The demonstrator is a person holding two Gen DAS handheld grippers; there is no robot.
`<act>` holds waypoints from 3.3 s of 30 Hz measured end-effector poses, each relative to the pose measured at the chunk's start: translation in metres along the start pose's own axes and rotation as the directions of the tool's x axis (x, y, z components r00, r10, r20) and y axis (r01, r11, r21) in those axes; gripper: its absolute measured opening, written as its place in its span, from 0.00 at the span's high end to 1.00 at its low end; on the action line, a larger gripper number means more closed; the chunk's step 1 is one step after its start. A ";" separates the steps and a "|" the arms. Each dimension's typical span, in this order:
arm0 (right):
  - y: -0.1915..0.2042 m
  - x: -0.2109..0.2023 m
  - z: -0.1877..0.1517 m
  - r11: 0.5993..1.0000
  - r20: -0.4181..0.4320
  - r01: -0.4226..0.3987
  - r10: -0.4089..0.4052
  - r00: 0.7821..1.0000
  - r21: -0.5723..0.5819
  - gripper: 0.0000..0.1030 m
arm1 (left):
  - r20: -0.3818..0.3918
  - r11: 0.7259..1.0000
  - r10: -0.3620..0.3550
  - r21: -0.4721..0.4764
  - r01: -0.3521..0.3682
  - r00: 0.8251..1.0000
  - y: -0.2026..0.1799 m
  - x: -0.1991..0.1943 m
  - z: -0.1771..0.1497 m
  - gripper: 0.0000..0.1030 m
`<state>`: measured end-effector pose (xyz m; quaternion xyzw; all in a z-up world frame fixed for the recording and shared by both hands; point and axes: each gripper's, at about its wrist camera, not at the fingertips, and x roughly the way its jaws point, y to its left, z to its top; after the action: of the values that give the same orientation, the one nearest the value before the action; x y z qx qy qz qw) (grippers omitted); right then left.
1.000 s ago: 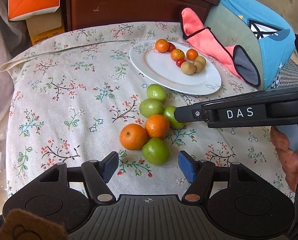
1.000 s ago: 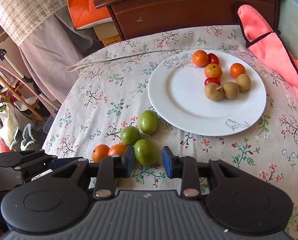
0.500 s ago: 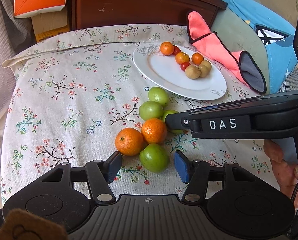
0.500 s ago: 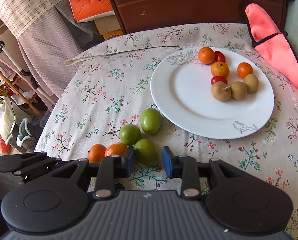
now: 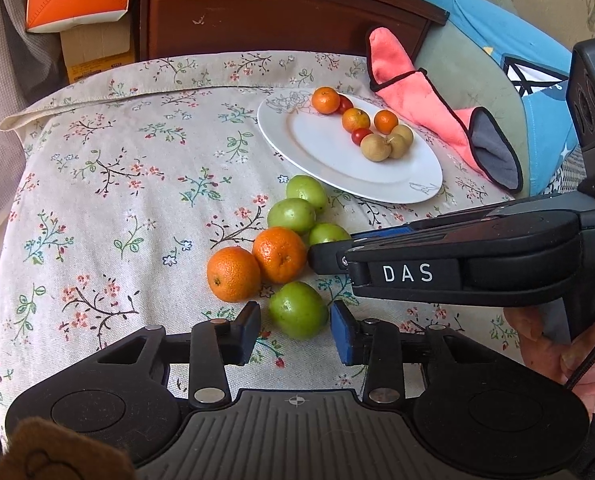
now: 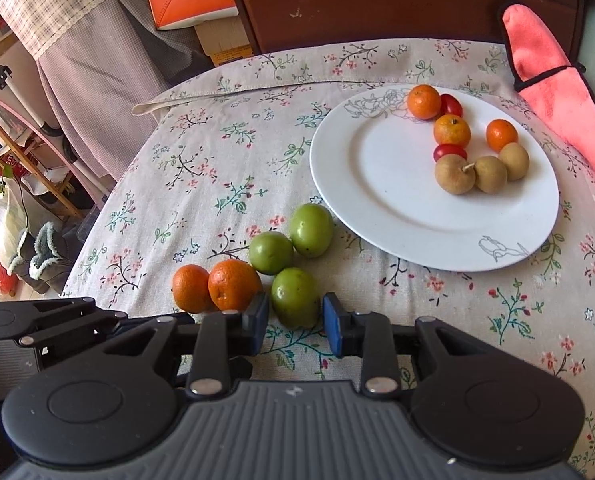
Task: Organize fruits
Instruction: 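Grasp a green jujube with the left gripper while the right gripper grasps another, then carry both green fruits onto the white plate and open both grippers, then withdraw both grippers from the plate toward the remaining fruits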
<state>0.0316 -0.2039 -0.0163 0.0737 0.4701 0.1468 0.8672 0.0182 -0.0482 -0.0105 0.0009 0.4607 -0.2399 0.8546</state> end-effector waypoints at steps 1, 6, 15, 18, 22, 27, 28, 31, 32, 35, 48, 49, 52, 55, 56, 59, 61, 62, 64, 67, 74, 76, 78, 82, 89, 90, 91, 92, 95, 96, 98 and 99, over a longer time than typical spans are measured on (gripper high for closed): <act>0.001 0.000 0.000 1.000 0.000 0.002 -0.002 1.000 -0.005 0.74 | -0.002 1.000 -0.007 -0.001 0.007 1.000 0.000 0.000 0.000 0.72; 0.001 -0.005 0.001 1.000 0.010 0.000 0.000 1.000 -0.008 0.74 | 0.003 1.000 -0.022 -0.009 0.022 1.000 -0.001 -0.002 -0.001 0.72; -0.008 -0.033 0.014 1.000 0.107 0.008 -0.010 0.994 0.025 0.74 | 0.068 0.999 -0.038 0.017 0.037 0.997 -0.011 -0.015 0.001 0.72; -0.012 -0.043 0.019 0.999 0.138 0.013 -0.018 0.990 0.037 0.74 | 0.103 0.998 -0.050 0.031 0.047 0.993 -0.012 -0.020 0.007 0.72; -0.017 -0.053 0.021 0.998 0.168 0.024 -0.033 0.985 0.052 0.74 | 0.137 0.998 -0.062 0.028 0.059 0.989 -0.009 -0.025 0.016 0.72; -0.025 -0.064 0.025 0.996 0.203 0.033 -0.050 0.978 0.085 0.74 | 0.194 0.999 -0.050 0.029 0.045 0.980 -0.005 -0.030 0.034 0.72; -0.028 -0.067 0.027 0.995 0.211 0.038 -0.058 0.976 0.097 0.74 | 0.204 0.999 -0.045 0.023 0.042 0.978 -0.002 -0.031 0.040 0.72; -0.034 -0.075 0.031 0.991 0.239 0.045 -0.074 0.968 0.126 0.74 | 0.227 1.000 -0.029 0.014 0.027 0.973 0.002 -0.031 0.055 0.72; -0.036 -0.077 0.032 0.990 0.246 0.047 -0.079 0.966 0.134 0.74 | 0.235 1.000 -0.024 0.013 0.021 0.972 0.004 -0.030 0.061 0.72; -0.044 -0.083 0.034 0.984 0.262 0.055 -0.099 0.960 0.169 0.74 | 0.243 1.000 -0.023 0.020 0.019 0.970 0.005 -0.026 0.078 0.72; -0.061 -0.055 0.030 0.951 0.154 0.084 -0.135 0.979 0.297 0.74 | 0.177 0.997 -0.064 0.059 0.054 0.982 -0.001 0.018 0.112 0.72; -0.062 -0.054 0.030 0.950 0.150 0.084 -0.134 0.979 0.299 0.74 | 0.173 0.997 -0.065 0.061 0.055 0.983 -0.002 0.020 0.112 0.72; -0.062 -0.050 0.031 0.947 0.140 0.087 -0.136 0.981 0.310 0.74 | 0.155 0.997 -0.065 0.051 0.058 0.986 -0.003 0.030 0.115 0.72; -0.063 -0.044 0.031 0.942 0.127 0.096 -0.143 0.982 0.321 0.74 | 0.143 0.998 -0.059 0.036 0.055 0.988 -0.004 0.039 0.117 0.72; -0.064 -0.043 0.031 0.941 0.122 0.102 -0.148 0.981 0.323 0.74 | 0.141 0.998 -0.059 0.032 0.055 0.988 -0.005 0.041 0.117 0.72; -0.067 -0.037 0.030 0.935 0.111 0.111 -0.156 0.981 0.337 0.74 | 0.132 0.998 -0.062 0.022 0.059 0.989 -0.008 0.048 0.119 0.72; -0.069 -0.034 0.030 0.930 0.108 0.112 -0.159 0.981 0.350 0.74 | 0.126 0.998 -0.055 0.015 0.053 0.991 -0.009 0.053 0.119 0.72; -0.070 -0.033 0.030 0.929 0.109 0.117 -0.165 0.980 0.352 0.74 | 0.124 0.999 -0.051 0.013 0.050 0.991 -0.009 0.055 0.119 0.72; -0.070 -0.029 0.031 0.927 0.112 0.123 -0.173 0.979 0.354 0.74 | 0.122 0.999 -0.046 0.008 0.045 0.992 -0.009 0.059 0.119 0.72; -0.071 -0.025 0.033 0.923 0.118 0.115 -0.169 0.979 0.367 0.74 | 0.122 0.999 -0.051 -0.003 0.051 0.991 -0.008 0.061 0.121 0.72; -0.073 -0.035 0.036 0.909 0.189 0.114 -0.204 0.961 0.401 0.71 | 0.168 0.999 -0.042 -0.016 0.045 0.985 -0.006 0.049 0.126 0.58; -0.073 -0.038 0.037 0.909 0.204 0.110 -0.206 0.957 0.403 0.71 | 0.186 0.999 -0.039 -0.020 0.043 0.982 -0.006 0.043 0.128 0.55; -0.073 -0.039 0.037 0.910 0.209 0.112 -0.209 0.955 0.399 0.71 | 0.188 0.998 -0.045 -0.025 0.050 0.981 -0.004 0.039 0.129 0.52; -0.071 -0.040 0.036 0.915 0.207 0.108 -0.201 0.958 0.388 0.71 | 0.191 0.999 -0.041 -0.003 0.042 0.981 -0.006 0.032 0.128 0.45; -0.066 -0.041 0.034 0.928 0.205 0.085 -0.169 0.964 0.363 0.71 | 0.194 0.999 -0.041 0.014 0.039 0.980 -0.002 0.019 0.126 0.32; -0.065 -0.041 0.034 0.931 0.205 0.081 -0.163 0.965 0.357 0.71 | 0.192 0.999 -0.044 0.019 0.041 0.980 0.000 0.017 0.125 0.31; -0.063 -0.041 0.034 0.933 0.205 0.075 -0.155 0.966 0.352 0.71 | 0.189 0.999 -0.048 0.022 0.044 0.981 0.001 0.016 0.124 0.30; -0.061 -0.041 0.034 0.936 0.205 0.070 -0.148 0.968 0.346 0.71 | 0.186 0.999 -0.051 0.025 0.047 0.981 0.002 0.015 0.122 0.30; -0.057 -0.041 0.034 0.943 0.205 0.055 -0.128 0.970 0.328 0.71 | 0.176 0.998 -0.053 0.043 0.046 0.983 0.006 0.011 0.116 0.30; -0.055 -0.041 0.034 0.946 0.205 0.051 -0.122 0.971 0.321 0.71 | 0.175 0.998 -0.052 0.047 0.044 0.983 0.007 0.009 0.114 0.29; -0.052 -0.041 0.034 0.950 0.204 0.043 -0.111 0.973 0.311 0.71 | 0.171 0.998 -0.050 0.052 0.041 0.984 0.010 0.007 0.111 0.28; -0.051 -0.041 0.033 0.951 0.203 0.039 -0.106 0.974 0.307 0.71 | 0.170 0.998 -0.051 0.055 0.042 0.984 0.012 0.006 0.109 0.28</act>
<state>0.0479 -0.2652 0.0209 0.2032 0.3920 0.0325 0.8967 0.1116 -0.0646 0.0451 -0.0087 0.3793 -0.2706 0.8848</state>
